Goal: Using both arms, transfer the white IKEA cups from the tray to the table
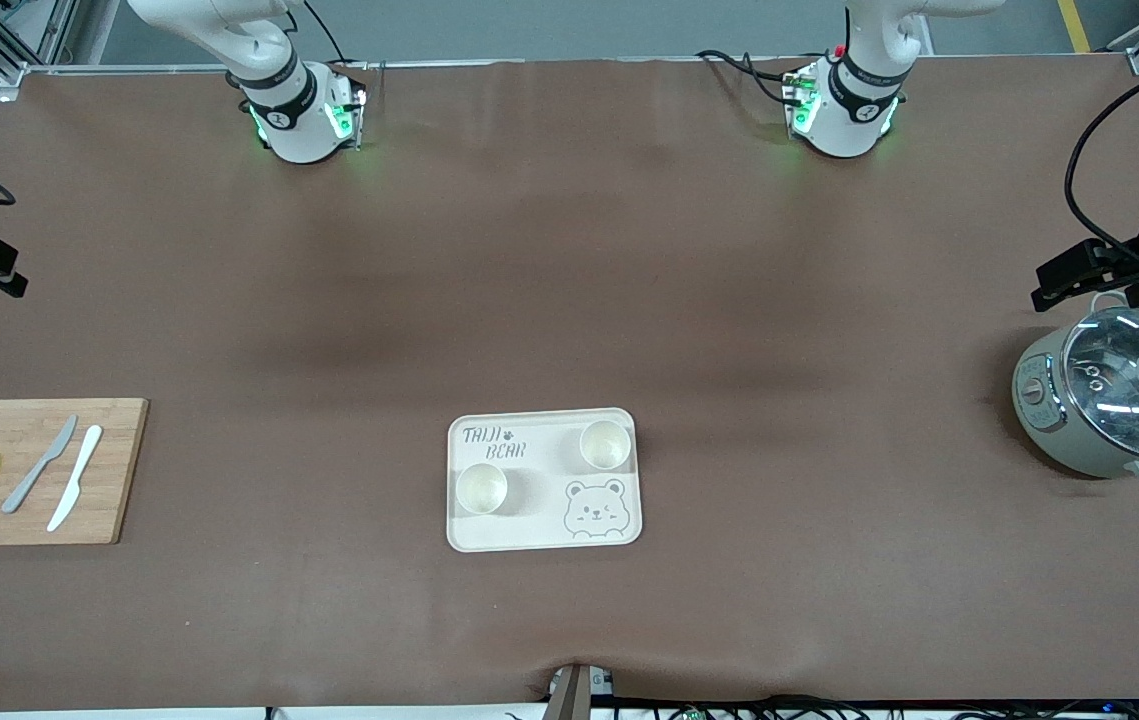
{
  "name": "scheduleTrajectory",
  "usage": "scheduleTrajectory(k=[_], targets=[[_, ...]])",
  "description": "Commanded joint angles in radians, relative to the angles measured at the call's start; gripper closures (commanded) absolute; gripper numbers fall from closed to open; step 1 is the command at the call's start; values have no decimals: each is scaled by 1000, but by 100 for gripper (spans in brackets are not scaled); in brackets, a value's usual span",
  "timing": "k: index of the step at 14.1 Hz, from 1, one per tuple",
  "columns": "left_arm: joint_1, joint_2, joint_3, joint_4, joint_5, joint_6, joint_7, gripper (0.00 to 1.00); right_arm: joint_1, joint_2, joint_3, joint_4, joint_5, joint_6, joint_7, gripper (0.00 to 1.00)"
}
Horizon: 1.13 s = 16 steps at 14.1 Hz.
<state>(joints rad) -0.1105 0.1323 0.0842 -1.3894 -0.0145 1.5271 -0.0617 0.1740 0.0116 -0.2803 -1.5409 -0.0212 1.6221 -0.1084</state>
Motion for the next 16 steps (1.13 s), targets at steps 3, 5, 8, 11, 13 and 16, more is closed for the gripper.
scheduleTrajectory(k=[3,5,8,11,13,16], targets=[[0,-14,-8,-11,11,4,-1,0,-1,18,3,27,9,-18,18,0],[0,-13,-8,-11,11,2,-1,0,-8,18,3,27,11,-18,12,0],[-1,-7,-8,-10,11,4,-4,0,-10,18,1,33,9,-18,9,0],[-12,-3,-8,-10,13,4,-17,0,-10,18,1,38,11,-14,9,0],[-17,7,-9,-8,15,4,-20,0,-11,18,1,50,9,-10,9,0],[-24,42,-23,-11,12,5,-26,0,-34,18,1,50,10,-5,9,0]])
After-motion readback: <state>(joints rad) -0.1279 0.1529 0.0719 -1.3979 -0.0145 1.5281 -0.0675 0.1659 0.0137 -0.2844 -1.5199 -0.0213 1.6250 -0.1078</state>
